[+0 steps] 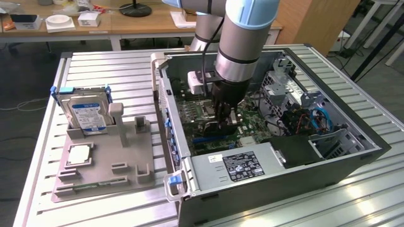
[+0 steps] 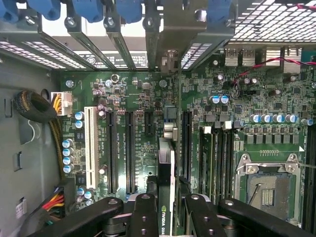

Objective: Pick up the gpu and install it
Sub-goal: 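Insert the gpu into the slot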

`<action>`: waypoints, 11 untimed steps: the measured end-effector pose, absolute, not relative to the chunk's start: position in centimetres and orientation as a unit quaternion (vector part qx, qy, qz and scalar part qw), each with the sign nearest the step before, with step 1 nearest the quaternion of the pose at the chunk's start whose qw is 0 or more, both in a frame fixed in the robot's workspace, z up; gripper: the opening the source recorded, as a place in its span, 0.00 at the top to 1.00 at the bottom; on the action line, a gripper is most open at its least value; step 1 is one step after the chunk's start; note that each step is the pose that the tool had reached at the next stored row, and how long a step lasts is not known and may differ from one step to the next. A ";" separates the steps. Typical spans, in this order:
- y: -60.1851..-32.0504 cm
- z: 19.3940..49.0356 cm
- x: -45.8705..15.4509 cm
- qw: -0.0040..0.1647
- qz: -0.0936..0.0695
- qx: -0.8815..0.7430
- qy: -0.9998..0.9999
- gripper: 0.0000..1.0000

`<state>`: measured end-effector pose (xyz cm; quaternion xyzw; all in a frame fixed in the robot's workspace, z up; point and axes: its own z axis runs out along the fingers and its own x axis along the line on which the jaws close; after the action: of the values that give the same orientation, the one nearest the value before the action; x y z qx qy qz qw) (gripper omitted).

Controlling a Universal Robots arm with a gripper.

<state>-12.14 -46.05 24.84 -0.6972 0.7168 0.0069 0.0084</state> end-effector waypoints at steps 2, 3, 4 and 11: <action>-46.1 24.8 -12.1 0.008 0.007 -0.697 0.717 0.74; -46.1 24.8 -12.1 0.008 0.007 -0.697 0.717 0.74; -46.0 24.8 -12.1 0.008 0.007 -0.697 0.717 0.74; -46.0 24.8 -12.1 0.008 0.007 -0.697 0.717 0.74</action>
<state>-12.14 -46.05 24.82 -0.6972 0.7168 0.0070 0.0084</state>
